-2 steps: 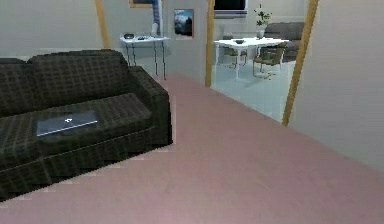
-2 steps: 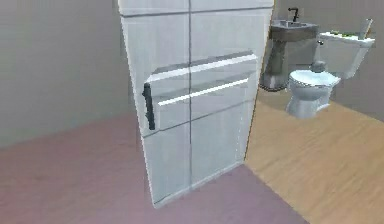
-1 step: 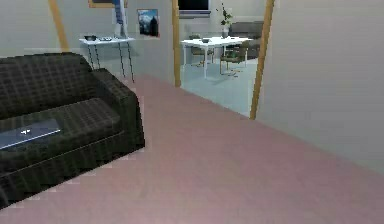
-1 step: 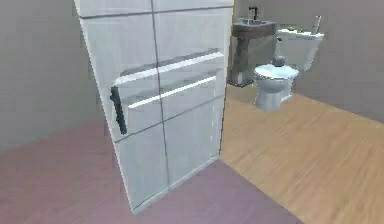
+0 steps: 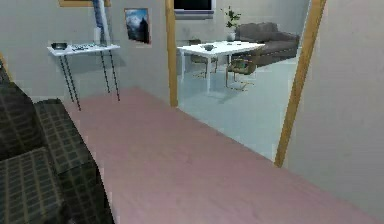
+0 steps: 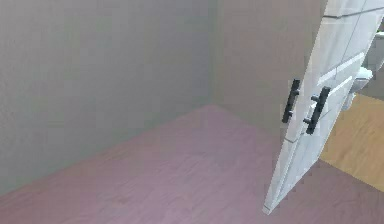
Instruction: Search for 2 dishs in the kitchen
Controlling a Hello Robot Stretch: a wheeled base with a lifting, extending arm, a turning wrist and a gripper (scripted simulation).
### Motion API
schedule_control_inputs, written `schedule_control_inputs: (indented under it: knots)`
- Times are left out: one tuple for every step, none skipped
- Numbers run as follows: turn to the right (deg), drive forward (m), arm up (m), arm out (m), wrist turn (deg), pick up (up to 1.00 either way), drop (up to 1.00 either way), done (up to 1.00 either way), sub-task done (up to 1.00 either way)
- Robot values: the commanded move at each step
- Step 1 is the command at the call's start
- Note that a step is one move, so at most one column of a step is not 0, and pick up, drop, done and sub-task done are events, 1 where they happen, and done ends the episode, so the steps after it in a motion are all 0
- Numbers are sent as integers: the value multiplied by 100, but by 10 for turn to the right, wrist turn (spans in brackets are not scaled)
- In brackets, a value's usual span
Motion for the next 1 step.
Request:
schedule_control_inputs:
  knots:
    - [30,0,0,0,0,0,0,0,0]
